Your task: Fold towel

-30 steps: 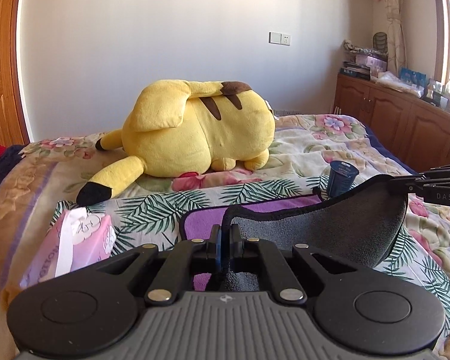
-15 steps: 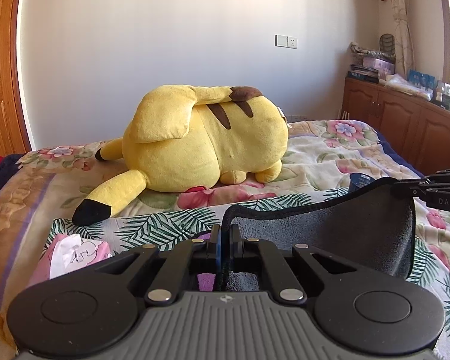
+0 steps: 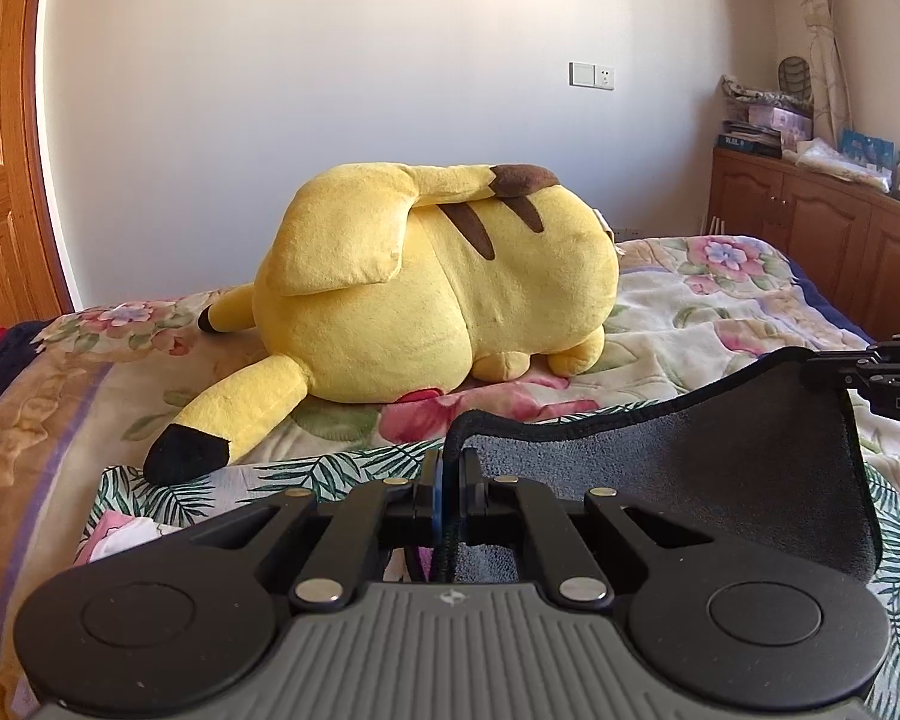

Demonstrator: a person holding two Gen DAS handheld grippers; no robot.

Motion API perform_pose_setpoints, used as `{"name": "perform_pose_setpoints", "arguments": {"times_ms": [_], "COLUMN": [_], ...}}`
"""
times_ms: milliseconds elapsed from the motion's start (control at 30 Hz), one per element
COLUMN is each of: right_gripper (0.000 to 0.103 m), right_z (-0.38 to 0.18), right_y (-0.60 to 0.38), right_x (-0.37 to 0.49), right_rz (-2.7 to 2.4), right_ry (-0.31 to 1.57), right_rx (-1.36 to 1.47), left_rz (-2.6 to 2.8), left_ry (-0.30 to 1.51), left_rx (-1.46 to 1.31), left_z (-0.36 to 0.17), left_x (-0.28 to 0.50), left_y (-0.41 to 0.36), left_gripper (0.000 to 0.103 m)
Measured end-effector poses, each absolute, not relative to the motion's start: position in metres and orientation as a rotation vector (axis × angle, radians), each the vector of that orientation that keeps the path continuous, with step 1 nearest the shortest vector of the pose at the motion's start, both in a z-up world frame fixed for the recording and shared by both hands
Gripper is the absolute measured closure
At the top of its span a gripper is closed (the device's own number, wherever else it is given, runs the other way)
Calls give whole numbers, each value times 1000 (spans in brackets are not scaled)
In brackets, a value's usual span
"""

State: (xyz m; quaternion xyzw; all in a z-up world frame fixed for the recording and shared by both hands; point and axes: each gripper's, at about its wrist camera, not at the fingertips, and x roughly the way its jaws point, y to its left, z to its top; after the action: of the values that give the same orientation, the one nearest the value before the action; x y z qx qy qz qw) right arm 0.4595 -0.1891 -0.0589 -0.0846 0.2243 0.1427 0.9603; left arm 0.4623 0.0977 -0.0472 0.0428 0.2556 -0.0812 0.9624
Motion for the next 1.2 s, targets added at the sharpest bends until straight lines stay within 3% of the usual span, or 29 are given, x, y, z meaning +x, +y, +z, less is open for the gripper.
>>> {"name": "perform_pose_setpoints", "arguments": {"times_ms": [533,967,1067,1100,1167,1200], "right_gripper": [99,98,85,72,59,57], "right_z": [-112,-122,-122,-121,-121,-120], "right_y": [-180,-174,-175,-174,-172,-170], "right_x": [490,494,493,493,491,489], "right_rz": [238,219,223,223,225,224], "right_ry": [528,552,555,558,555,550], "right_rx": [-228,-258,-250,-251,-264,-272], "left_rz": [-108,-96,-99,-99,-100,-101], "left_ry": [610,618,606,600,593,591], "left_rx": [118,175,184,180,174,172], "left_z": [-109,-117,-114,-113,-110,-109], "left_x": [504,512,511,509,507,506], "left_y": [92,86,84,84,83,82], "left_gripper": [103,103,103,98,83,81]}}
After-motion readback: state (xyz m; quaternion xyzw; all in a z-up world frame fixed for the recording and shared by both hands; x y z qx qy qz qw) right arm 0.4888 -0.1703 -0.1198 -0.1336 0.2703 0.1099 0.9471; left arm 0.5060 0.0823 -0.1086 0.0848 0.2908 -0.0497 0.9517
